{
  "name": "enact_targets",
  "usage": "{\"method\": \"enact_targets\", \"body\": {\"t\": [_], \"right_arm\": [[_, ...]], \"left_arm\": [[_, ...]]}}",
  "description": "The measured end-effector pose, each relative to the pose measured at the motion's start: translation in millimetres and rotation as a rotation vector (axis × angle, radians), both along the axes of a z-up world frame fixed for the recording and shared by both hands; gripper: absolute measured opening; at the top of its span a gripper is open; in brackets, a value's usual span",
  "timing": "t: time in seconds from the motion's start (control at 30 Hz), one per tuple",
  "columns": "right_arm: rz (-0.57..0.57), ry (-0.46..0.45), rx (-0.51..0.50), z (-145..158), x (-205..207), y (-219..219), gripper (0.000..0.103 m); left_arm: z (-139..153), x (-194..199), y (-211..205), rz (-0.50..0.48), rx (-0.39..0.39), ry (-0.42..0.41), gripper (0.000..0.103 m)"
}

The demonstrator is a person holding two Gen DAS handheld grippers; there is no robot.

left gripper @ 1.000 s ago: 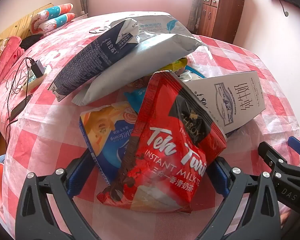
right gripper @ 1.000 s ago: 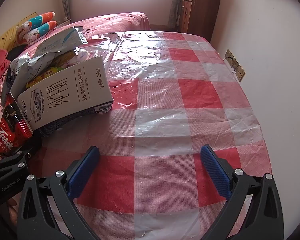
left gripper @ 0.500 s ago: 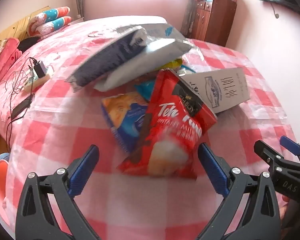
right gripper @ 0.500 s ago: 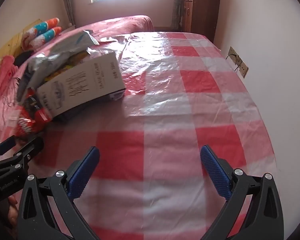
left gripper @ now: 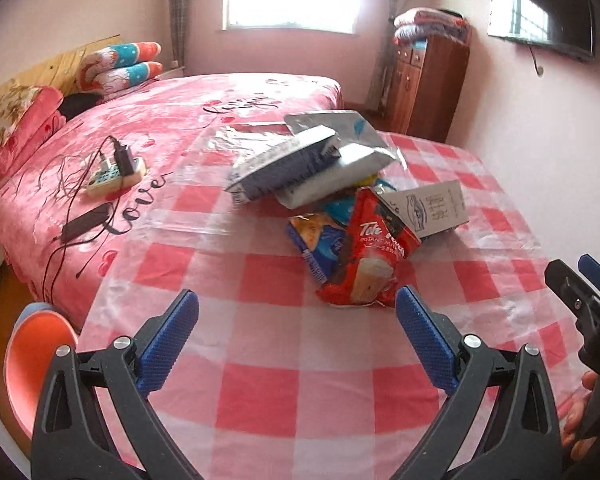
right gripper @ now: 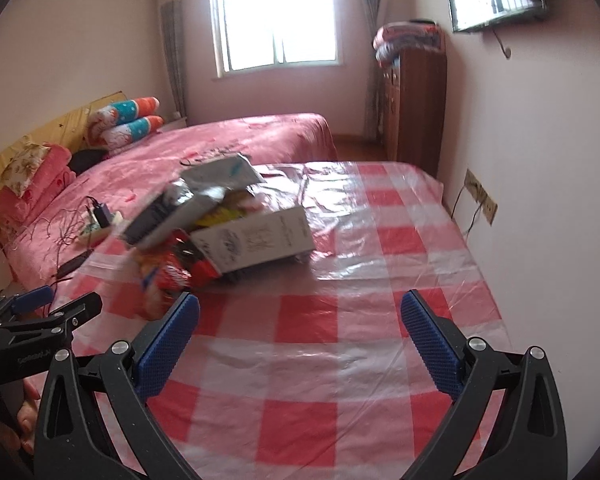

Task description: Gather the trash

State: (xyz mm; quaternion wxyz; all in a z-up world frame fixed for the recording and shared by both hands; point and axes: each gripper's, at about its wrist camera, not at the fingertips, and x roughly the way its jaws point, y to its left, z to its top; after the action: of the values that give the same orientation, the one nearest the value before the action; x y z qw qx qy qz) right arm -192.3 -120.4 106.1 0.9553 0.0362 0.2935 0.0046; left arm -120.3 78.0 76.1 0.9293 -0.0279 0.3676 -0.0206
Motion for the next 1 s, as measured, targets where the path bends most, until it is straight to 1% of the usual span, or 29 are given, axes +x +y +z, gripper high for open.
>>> {"method": "enact_targets", "body": {"t": [0.13,0.33,0.5,0.67,0.8,1.0], "right_arm": [[0.014,-0.034,-0.028,14.1,-16.7,12.6,0.099],[0.028,-0.068,-0.072,32.4,-38.0,30.2,0.099],[0.034,-0.09,-0.113,41.9,-51.2,41.7,0.099],[0.038,-0.096,-0.117,47.0,-60.1,46.1,0.099],[0.035,-0.105,-0.11,50.8,-66.5,46.9,0.099],[0.029,-0.13,-0.126,57.0,-75.5,47.9,0.099]], "left_arm": [[8.3,-17.2,13.1,0.014,-0.01,-0.029,0.099],[19.6,-39.7,23.0,0.03,0.014,-0.081,0.099],[27.1,-54.3,31.8,0.035,-0.012,-0.113,0.099],[32.6,-63.2,35.7,0.037,-0.019,-0.134,0.099],[33.9,-69.7,36.9,0.035,-0.013,-0.144,0.099],[36.5,-79.9,36.5,0.036,-0.005,-0.18,0.099]]}}
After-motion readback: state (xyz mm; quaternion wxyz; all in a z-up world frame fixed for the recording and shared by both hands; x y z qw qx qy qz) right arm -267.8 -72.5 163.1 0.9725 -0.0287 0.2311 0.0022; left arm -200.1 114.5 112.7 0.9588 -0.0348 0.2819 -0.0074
